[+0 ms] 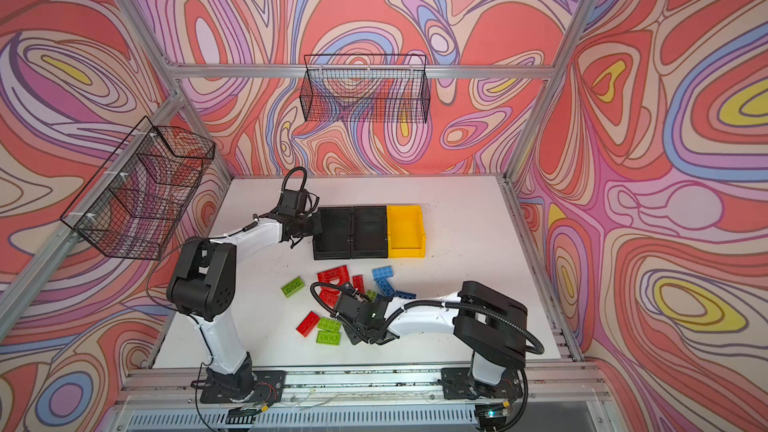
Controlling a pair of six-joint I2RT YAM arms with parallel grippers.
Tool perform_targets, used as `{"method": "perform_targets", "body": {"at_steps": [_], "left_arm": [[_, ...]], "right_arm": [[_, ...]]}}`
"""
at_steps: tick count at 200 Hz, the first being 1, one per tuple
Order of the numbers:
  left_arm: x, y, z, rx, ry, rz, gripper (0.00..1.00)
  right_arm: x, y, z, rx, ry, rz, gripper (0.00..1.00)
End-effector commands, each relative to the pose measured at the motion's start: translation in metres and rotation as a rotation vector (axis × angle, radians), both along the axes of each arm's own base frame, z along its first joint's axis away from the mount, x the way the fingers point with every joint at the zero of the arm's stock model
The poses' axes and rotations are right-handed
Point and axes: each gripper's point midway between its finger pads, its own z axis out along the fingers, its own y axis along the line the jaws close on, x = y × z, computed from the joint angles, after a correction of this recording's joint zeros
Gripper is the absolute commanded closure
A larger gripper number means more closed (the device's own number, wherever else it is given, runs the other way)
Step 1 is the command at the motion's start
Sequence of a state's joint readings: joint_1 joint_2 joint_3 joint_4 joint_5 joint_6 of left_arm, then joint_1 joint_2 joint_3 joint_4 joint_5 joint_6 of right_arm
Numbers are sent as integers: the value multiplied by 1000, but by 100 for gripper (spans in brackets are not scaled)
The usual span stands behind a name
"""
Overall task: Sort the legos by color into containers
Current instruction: 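Carry the lime-green brick with the right gripper over the yellow bin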
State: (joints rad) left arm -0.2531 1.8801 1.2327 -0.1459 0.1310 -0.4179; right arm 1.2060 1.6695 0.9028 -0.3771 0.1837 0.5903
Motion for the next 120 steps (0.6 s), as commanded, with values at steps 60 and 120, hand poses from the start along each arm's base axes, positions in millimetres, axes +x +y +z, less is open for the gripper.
{"method": "perform_targets", "body": {"at_steps": [60, 120], "left_arm": [[-2, 11, -7, 24, 41, 19, 91], [-4, 7, -5, 4, 40, 10, 92]], "right_arm": [[75, -42, 108, 199, -165, -199, 73], [210, -110, 148, 224, -253, -395, 74]]}}
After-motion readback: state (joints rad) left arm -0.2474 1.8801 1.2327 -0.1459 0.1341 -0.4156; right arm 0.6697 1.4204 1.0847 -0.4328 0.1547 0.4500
